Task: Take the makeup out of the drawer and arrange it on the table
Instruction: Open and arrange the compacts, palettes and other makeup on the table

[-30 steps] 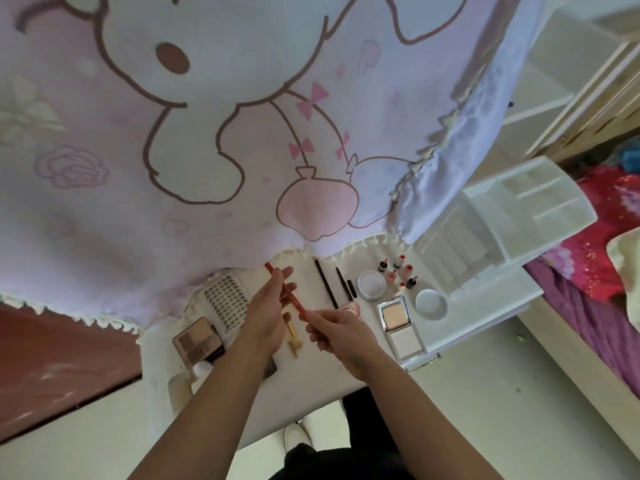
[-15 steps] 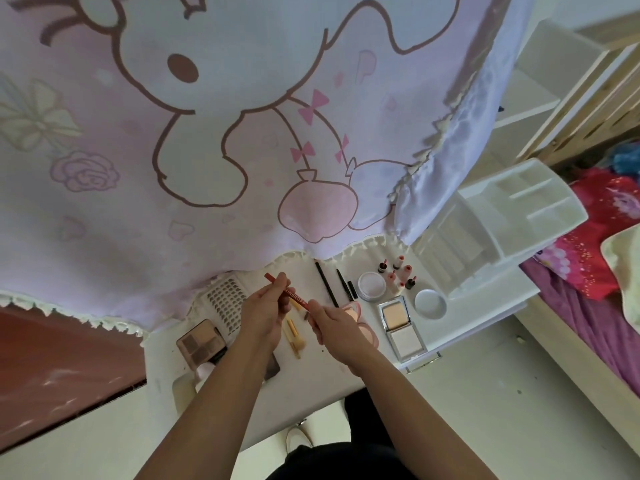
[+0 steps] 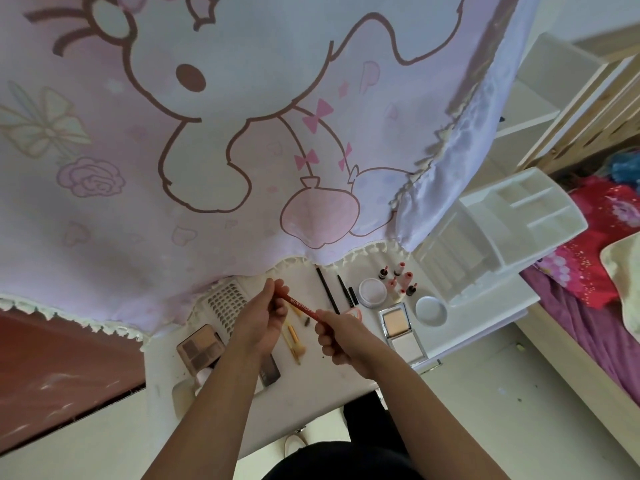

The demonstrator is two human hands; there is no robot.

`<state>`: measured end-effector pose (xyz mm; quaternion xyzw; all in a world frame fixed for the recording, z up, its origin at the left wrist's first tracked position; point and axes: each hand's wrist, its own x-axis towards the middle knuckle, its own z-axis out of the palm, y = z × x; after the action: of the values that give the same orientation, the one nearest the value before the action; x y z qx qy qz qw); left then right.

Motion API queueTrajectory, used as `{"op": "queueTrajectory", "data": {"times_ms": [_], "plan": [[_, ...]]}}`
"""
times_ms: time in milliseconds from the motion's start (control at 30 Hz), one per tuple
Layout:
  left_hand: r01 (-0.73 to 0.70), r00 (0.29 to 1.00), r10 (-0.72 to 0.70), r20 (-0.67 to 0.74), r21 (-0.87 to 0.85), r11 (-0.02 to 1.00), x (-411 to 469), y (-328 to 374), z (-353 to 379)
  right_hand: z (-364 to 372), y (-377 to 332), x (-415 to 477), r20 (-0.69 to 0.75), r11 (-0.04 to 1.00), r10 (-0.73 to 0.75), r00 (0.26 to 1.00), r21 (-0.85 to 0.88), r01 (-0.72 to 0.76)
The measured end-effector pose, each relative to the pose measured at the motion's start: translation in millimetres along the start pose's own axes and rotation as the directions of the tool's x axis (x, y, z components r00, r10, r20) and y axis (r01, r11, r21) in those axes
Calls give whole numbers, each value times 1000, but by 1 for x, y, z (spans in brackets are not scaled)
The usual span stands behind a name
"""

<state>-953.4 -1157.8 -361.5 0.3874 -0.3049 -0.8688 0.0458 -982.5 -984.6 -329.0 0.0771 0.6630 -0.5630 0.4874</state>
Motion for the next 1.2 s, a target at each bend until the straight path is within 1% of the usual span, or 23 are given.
{"op": "queueTrajectory", "data": {"times_ms": [67, 167, 200, 267, 300, 333, 367, 400, 433, 467, 533, 600, 667, 767, 867, 933, 1000, 1067, 1133, 1200], "plan": [[-21, 998, 18, 54, 48, 999, -5, 0, 3, 1, -2, -1, 25, 998, 3, 1000, 66, -5], [-27, 993, 11, 114, 144, 989, -12, -2, 9, 3, -7, 0, 120, 990, -12, 993, 139, -5], [-27, 994, 9, 109, 165, 986, -13, -3, 10, 4, -8, -1, 139, 988, -7, 990, 153, -15], [-21, 999, 11, 49, 209, 978, -11, -3, 12, 7, -9, -1, 130, 991, -5, 991, 136, -13], [-18, 1000, 18, 3, 217, 976, -9, -3, 13, 10, -10, -2, 96, 997, -16, 995, 78, 8], [-17, 998, 29, -56, 198, 980, -4, 0, 10, 13, -11, -5, 35, 997, -49, 998, -50, 51], [-25, 991, 44, -126, 149, 989, 1, 5, 7, 13, -9, -6, -35, 963, -115, 993, -250, 103], [-41, 978, 60, -198, 97, 994, 6, 13, 1, 12, -6, -7, -97, 882, -207, 973, -448, 143], [-62, 964, 78, -254, 68, 996, 10, 23, -7, 8, 0, -5, -130, 801, -306, 943, -570, 182], [-82, 952, 97, -289, 64, 995, 13, 33, -16, 2, 6, -2, -153, 770, -362, 920, -605, 203], [-103, 947, 124, -295, 84, 991, 15, 45, -30, -9, 14, 2, -189, 797, -387, 902, -560, 225], [-97, 958, 123, -261, 112, 989, 15, 46, -33, -16, 18, 7, -206, 857, -363, 909, -456, 239], [-86, 971, 116, -208, 151, 985, 12, 36, -27, -16, 17, 7, -217, 891, -355, 909, -373, 259], [-20, 985, 52, -165, 187, 982, 8, 12, -19, -18, 16, 9, -266, 894, -373, 889, -360, 268], [53, 993, -23, -117, 263, 963, 7, -13, -14, -30, 20, 19, -340, 922, -332, 880, -314, 226], [86, 992, -55, -110, 298, 951, 11, -27, -11, -41, 20, 28, -397, 947, -280, 874, -265, 182], [127, 989, -98, -112, 291, 948, 18, -36, -9, -54, 18, 38, -427, 957, -236, 873, -256, 134], [165, 984, -138, -116, 276, 947, 28, -41, -7, -68, 15, 50, -423, 958, -208, 882, -269, 97], [188, 980, -156, -127, 304, 934, 39, -45, -4, -81, 9, 62, -397, 952, -183, 900, -301, 60], [198, 978, -157, -140, 359, 912, 50, -49, 1, -91, 0, 76, -342, 923, -165, 925, -384, 22]]}}
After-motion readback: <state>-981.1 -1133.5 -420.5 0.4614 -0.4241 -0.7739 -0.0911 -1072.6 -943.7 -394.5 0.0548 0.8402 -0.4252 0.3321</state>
